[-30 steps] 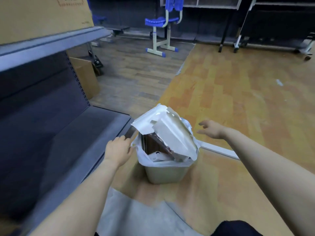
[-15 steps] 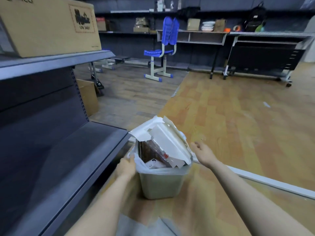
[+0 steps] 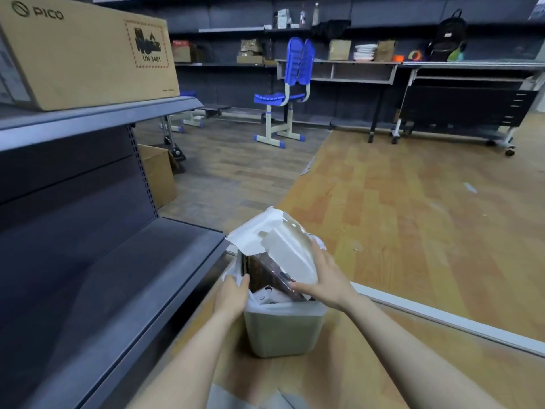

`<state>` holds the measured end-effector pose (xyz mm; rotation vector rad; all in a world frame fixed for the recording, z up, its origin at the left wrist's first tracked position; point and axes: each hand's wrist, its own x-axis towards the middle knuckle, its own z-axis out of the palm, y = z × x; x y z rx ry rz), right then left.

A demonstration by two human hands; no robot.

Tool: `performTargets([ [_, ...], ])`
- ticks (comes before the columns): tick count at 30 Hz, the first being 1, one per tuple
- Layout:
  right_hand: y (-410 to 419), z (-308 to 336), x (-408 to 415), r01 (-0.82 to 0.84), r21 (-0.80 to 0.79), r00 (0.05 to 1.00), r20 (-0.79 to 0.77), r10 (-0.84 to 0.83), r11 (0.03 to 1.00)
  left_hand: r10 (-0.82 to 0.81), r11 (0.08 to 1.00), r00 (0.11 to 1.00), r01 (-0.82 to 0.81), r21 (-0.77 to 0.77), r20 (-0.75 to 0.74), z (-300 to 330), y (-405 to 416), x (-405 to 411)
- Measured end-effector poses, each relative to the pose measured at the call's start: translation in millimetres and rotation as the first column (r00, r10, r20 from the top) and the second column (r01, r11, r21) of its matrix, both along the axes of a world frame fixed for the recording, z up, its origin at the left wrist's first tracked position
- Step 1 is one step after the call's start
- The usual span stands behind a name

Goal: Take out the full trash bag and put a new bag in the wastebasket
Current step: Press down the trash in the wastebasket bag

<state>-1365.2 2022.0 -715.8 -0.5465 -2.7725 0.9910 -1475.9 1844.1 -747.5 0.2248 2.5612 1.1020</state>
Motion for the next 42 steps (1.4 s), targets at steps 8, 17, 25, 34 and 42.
performTargets([
  [8, 5, -10, -11, 0.147, 0.362, 0.988, -0.021, -0.15, 0.92, -0.129, 0.975, 0.939, 0.061, -0.216, -0.317, 3, 4, 3],
  [17, 27, 3, -10, 0.483, 0.071, 0.847, -0.29, -0.445, 0.873, -0.147, 0.986, 0.881, 0.095, -0.137, -0.449, 7, 31, 5],
  [25, 8, 18, -5, 0.313, 0.143, 0.943, -0.164, -0.289, 0.939, 0.026, 0.931, 0.958, 0.081, 0.357, -0.285, 24, 75, 11],
  [34, -21, 23, -12, 0.24, 0.192, 0.964, -0.161, -0.211, 0.952, -0.228, 0.633, 0.961, 0.266, 0.727, -0.154, 37, 82, 37],
  [42, -4, 19, -14, 0.411, 0.133, 0.896, -0.24, -0.373, 0.902, -0.703, 0.712, 0.453, 0.455, -0.535, -0.549, 21, 56, -10],
])
